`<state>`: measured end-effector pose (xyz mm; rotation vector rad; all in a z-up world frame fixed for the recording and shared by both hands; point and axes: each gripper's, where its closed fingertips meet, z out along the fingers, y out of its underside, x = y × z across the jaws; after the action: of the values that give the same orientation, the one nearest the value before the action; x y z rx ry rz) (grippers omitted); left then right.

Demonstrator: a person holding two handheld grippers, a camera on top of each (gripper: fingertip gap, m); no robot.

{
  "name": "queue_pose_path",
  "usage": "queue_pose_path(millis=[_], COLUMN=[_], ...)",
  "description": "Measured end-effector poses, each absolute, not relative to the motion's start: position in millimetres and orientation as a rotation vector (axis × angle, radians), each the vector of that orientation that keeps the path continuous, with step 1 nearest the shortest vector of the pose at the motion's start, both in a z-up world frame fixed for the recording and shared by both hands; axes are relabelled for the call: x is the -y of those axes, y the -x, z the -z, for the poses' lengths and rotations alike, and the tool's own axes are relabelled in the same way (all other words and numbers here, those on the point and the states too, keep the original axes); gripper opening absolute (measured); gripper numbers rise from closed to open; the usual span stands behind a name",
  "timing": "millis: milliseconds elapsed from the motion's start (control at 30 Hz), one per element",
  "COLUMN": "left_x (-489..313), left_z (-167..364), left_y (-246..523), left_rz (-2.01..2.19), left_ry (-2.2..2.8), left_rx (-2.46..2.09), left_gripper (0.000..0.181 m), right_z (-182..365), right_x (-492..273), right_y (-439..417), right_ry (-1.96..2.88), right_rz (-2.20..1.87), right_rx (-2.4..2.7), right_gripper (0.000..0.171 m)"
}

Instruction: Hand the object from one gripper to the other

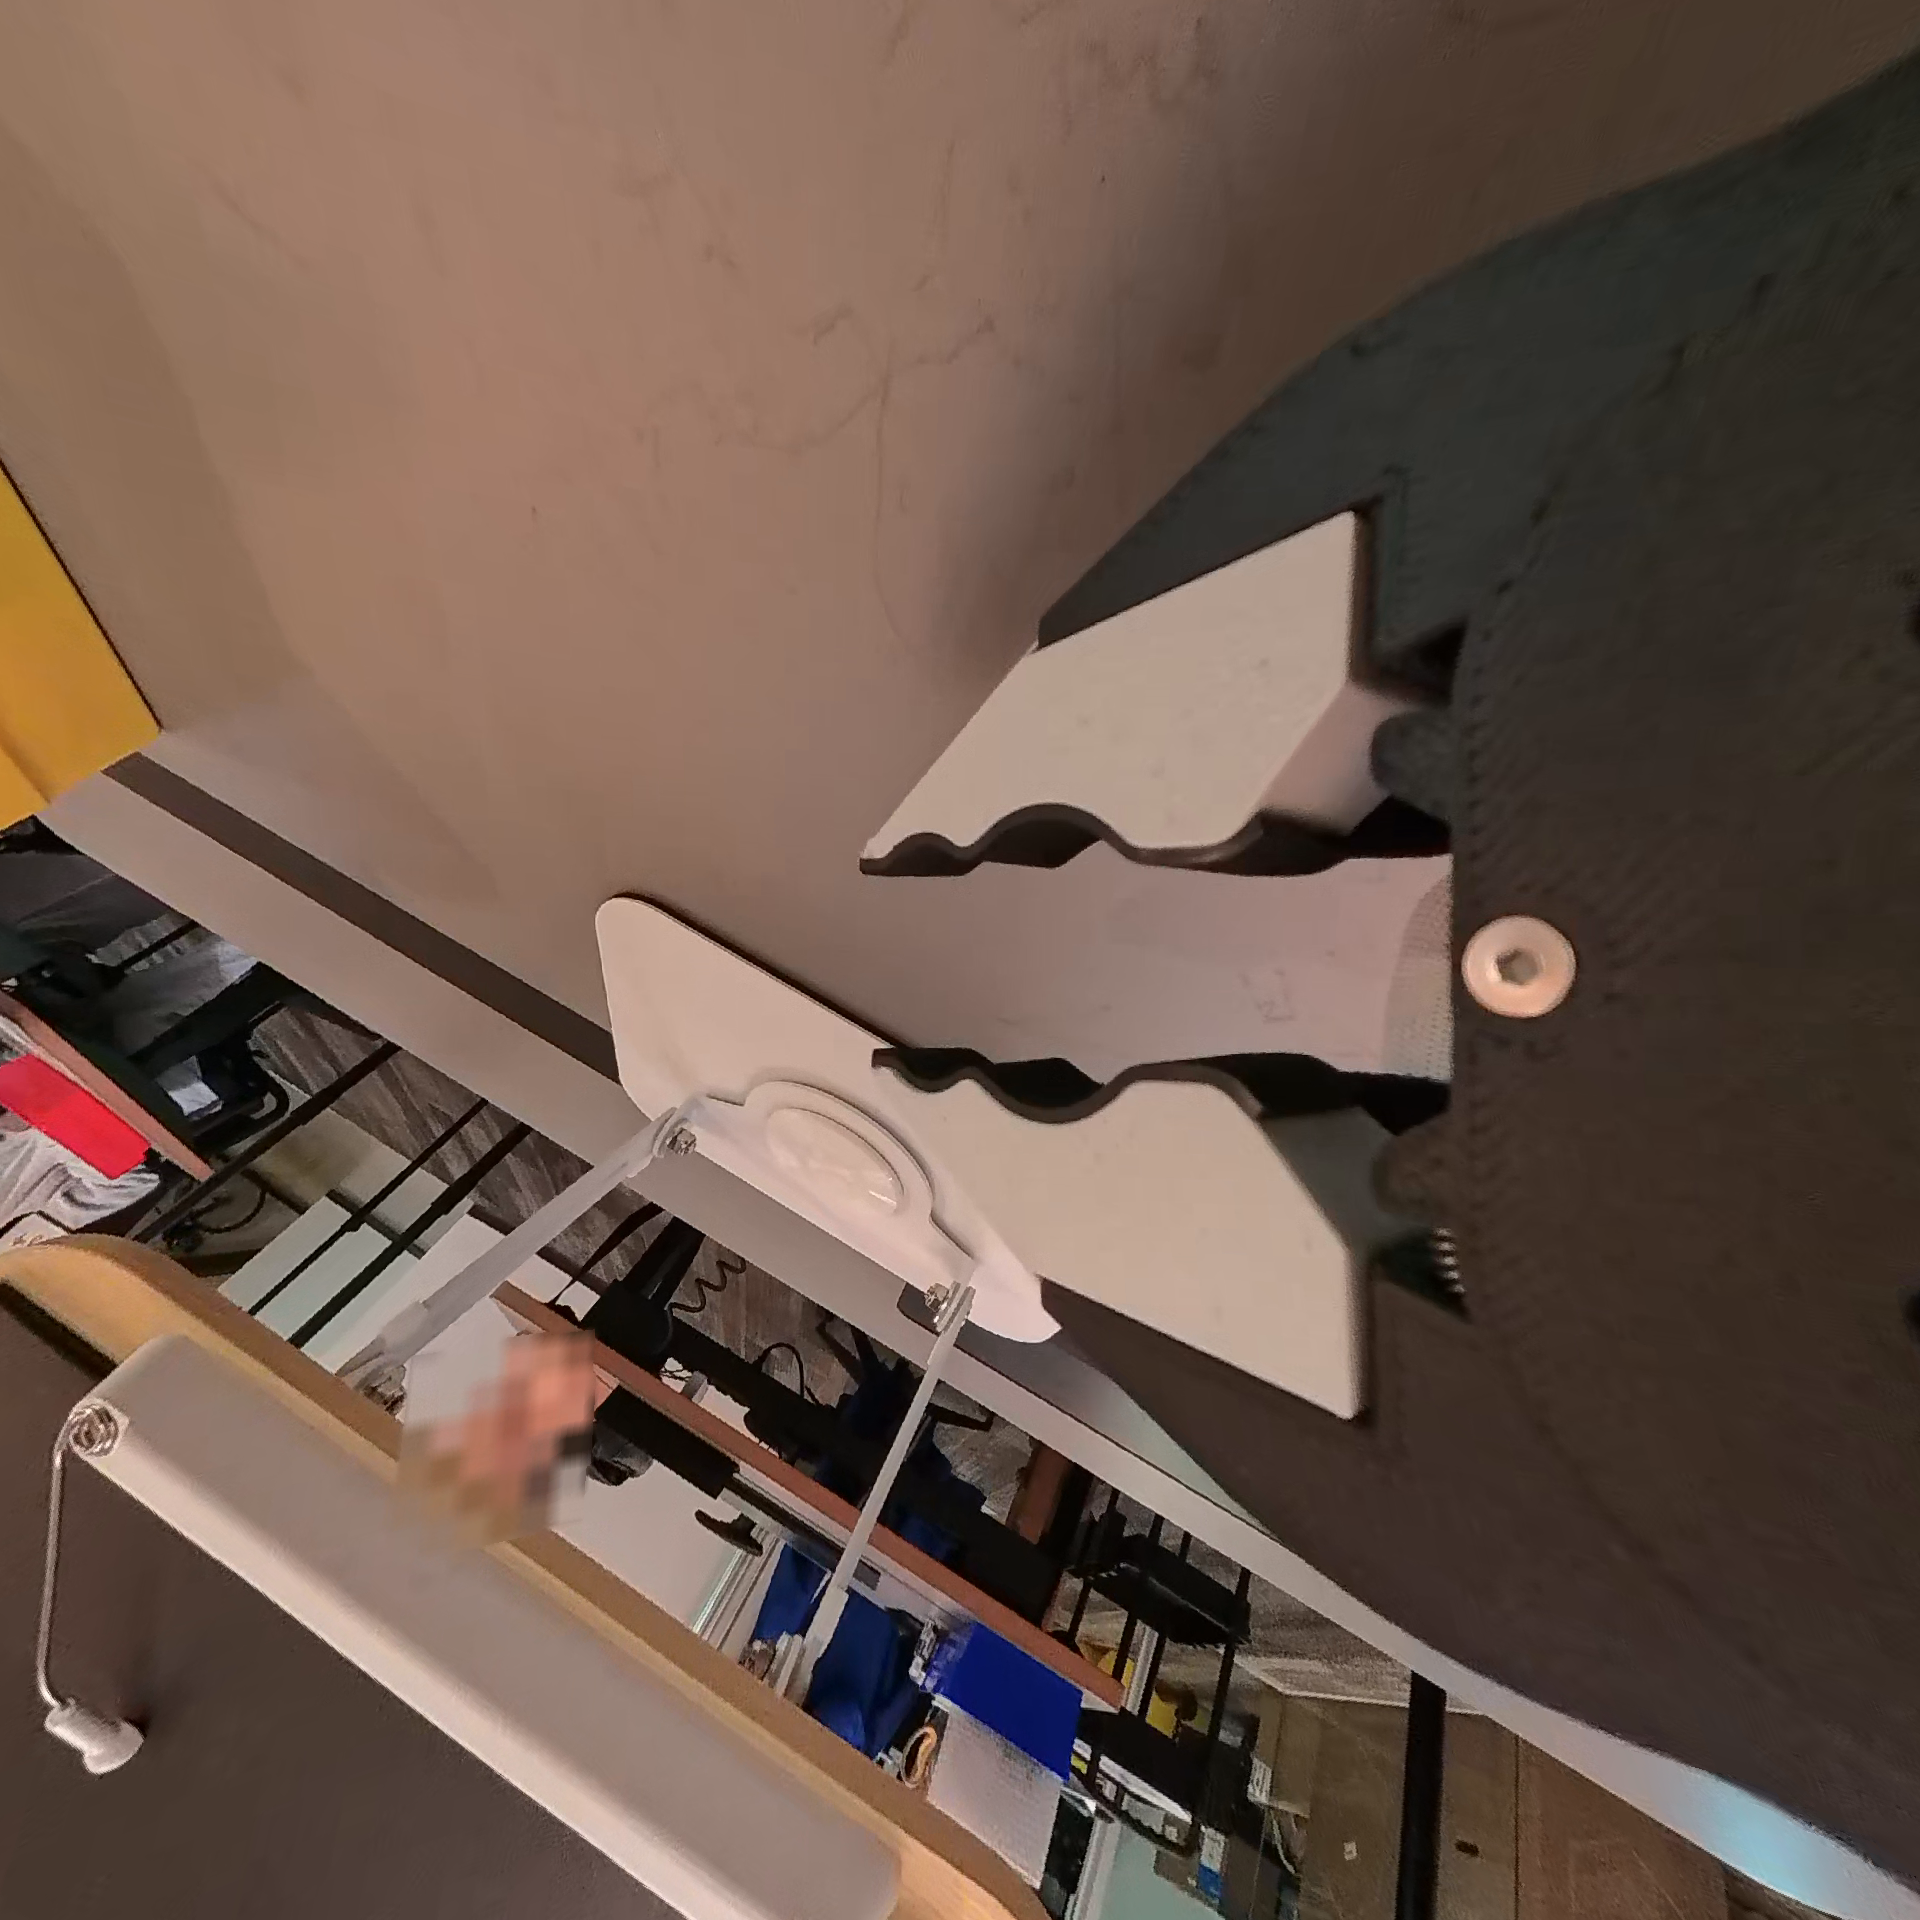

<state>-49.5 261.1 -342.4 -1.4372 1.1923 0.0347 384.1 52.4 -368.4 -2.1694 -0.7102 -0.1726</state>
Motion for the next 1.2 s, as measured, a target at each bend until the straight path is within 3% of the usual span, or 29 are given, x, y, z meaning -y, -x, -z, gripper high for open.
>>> queue_pose_path(millis=[67,100,167,267,533,667,833,1200], left_x=[-260.0,-259.1,-257.1,-255.4,-257.1,-256.6,-256.7,-255.5], left_z=[342.4,342.7,343.8,346.2,345.2,346.4,347.3,347.5], left_y=[49.8,49.6,48.6,46.6,47.6,46.9,46.3,46.4], left_rz=[-0.040,-0.041,-0.044,-0.055,-0.024,-0.039,-0.043,-0.033], left_ry=[1.434,1.432,1.425,1.413,1.427,1.421,1.422,1.420], left_rx=[-1.196,-1.200,-1.212,-1.239,-1.225,-1.237,-1.242,-1.248], left_gripper=[0.031,0.031,0.031,0.031,0.031,0.031,0.031,0.031], right_z=[378.5,378.6,389.9,392.8,389.9,352.3,300.7,293.9], right_x=[-79.6,-94.8,-104.2,-99.6,-95.8,-108.1,-156.4,-253.4], right_y=[-392.3,-399.0,-402.7,-401.9,-398.0,-388.6,-399.6,-458.7], right_ry=[2.205,2.180,2.231,2.255,2.222,2.102,2.003,2.121], right_rz=[0.227,0.225,0.007,-0.160,-0.169,-0.185,-0.123,0.087], right_rx=[0.778,0.765,0.722,0.768,0.777,0.745,0.595,0.323], right_gripper=[0.060,0.053,0.022,0.007,0.007,0.007,0.007,0.008])
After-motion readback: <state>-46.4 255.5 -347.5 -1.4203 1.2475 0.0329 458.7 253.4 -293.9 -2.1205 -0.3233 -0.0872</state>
